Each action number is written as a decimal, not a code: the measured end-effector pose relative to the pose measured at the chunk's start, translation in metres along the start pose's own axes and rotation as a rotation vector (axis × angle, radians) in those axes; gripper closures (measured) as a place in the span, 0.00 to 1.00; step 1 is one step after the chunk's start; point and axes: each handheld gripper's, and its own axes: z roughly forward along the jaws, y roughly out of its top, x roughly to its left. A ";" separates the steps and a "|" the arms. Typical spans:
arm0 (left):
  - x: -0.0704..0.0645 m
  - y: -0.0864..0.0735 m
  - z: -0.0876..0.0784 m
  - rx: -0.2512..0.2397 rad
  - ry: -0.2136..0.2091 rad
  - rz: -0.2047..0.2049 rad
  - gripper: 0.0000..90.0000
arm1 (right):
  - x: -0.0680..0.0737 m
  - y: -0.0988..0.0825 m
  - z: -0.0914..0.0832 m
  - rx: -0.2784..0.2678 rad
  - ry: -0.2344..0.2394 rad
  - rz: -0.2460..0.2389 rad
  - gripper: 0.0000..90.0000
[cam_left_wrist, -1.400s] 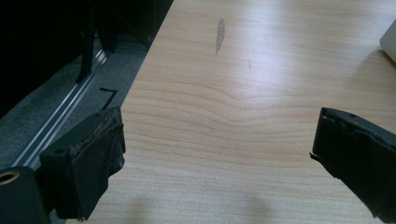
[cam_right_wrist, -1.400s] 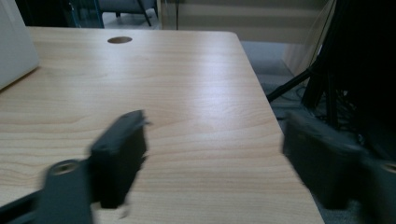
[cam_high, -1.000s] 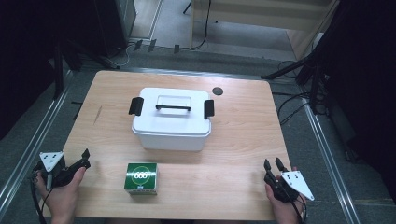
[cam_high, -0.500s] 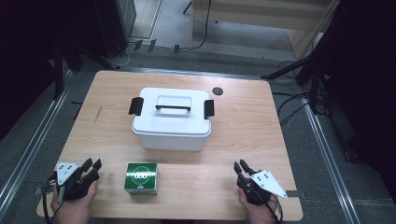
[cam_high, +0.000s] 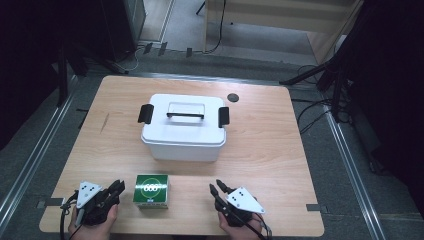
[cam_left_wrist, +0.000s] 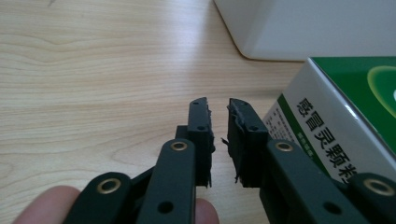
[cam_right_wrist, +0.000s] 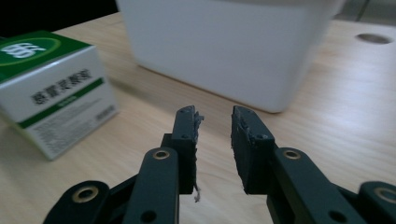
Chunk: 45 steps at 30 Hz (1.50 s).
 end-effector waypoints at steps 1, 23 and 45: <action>-0.003 -0.001 0.000 0.007 -0.003 0.013 0.91 | 0.006 0.000 0.007 0.018 0.055 0.033 0.85; -0.030 -0.006 0.003 0.042 -0.089 0.051 1.00 | 0.065 0.007 0.049 0.116 0.170 0.059 1.00; -0.074 0.004 0.027 0.090 -0.187 0.122 1.00 | 0.038 0.010 0.028 0.164 0.114 0.059 1.00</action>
